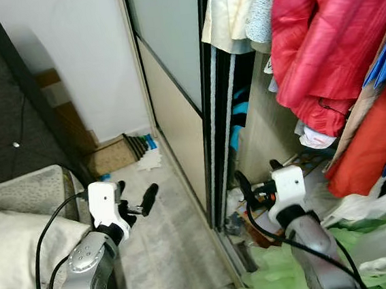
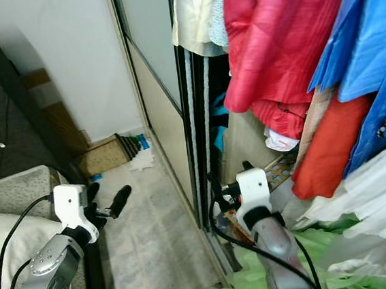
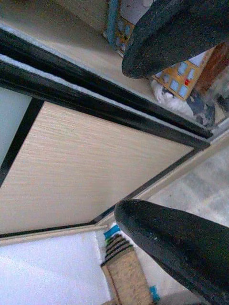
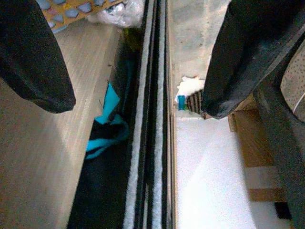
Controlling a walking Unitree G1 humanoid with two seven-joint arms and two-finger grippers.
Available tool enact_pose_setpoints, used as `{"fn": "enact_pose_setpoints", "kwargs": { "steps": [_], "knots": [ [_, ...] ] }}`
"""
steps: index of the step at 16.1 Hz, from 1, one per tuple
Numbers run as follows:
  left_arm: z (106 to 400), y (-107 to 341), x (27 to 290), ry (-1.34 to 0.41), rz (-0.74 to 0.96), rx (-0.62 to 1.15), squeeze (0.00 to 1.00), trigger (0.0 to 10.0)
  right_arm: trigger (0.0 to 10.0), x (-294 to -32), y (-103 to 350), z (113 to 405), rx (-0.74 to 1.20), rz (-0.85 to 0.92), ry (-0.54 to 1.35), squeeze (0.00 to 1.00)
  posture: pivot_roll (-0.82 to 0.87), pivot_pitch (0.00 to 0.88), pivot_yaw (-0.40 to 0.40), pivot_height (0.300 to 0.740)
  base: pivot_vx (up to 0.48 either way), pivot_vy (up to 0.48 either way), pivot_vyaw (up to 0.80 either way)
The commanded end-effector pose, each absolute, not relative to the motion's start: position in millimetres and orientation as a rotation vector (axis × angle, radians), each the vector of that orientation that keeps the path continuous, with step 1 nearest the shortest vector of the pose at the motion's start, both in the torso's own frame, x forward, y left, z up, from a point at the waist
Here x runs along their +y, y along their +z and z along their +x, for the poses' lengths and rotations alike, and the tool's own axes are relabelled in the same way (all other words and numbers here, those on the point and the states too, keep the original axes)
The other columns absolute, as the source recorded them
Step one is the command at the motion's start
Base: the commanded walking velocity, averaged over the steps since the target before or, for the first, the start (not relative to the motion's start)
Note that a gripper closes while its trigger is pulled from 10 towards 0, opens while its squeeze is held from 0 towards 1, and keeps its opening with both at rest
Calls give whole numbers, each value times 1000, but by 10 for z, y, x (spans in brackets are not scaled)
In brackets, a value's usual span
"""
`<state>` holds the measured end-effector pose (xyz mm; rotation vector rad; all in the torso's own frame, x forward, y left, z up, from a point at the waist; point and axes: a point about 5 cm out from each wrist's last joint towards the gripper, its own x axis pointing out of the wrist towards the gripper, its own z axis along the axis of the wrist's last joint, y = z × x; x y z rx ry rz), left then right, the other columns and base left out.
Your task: Clean up the room
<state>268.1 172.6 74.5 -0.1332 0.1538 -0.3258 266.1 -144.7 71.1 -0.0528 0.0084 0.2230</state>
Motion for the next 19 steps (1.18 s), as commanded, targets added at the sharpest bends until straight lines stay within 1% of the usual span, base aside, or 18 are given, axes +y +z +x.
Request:
{"fn": "enact_pose_setpoints", "kwargs": {
  "steps": [1,4,6,10,13,17,19],
  "knots": [
    [2708,768,1742,-340,-122,155,0,10000,10000,-1461,681,2636,11,-48,205,0,9,0,67,740,0,0,0],
    [2750,774,1728,-339,-143,159,0,10000,10000,-1476,688,2639,4,-72,205,0,1,0,62,740,0,0,0],
    [2751,759,1696,-316,-173,147,0,10000,10000,-1531,742,2712,-7,-103,217,0,4,0,36,740,0,397,0],
    [2745,753,1657,-302,-186,132,0,10000,10000,-1562,780,2795,-15,-129,229,0,12,0,11,740,0,479,0],
    [2751,751,1649,-299,-191,120,0,10000,10000,-1530,797,2801,-29,-159,257,0,0,0,9,740,0,0,0],
    [2791,743,1580,-313,-206,122,0,10000,10000,-1583,801,2805,-34,-181,249,0,-17,0,16,740,0,0,0],
    [2795,747,1566,-325,-208,117,0,10000,10000,-1566,818,2813,-44,-214,266,0,-18,0,17,740,0,0,800]
  ]
}}
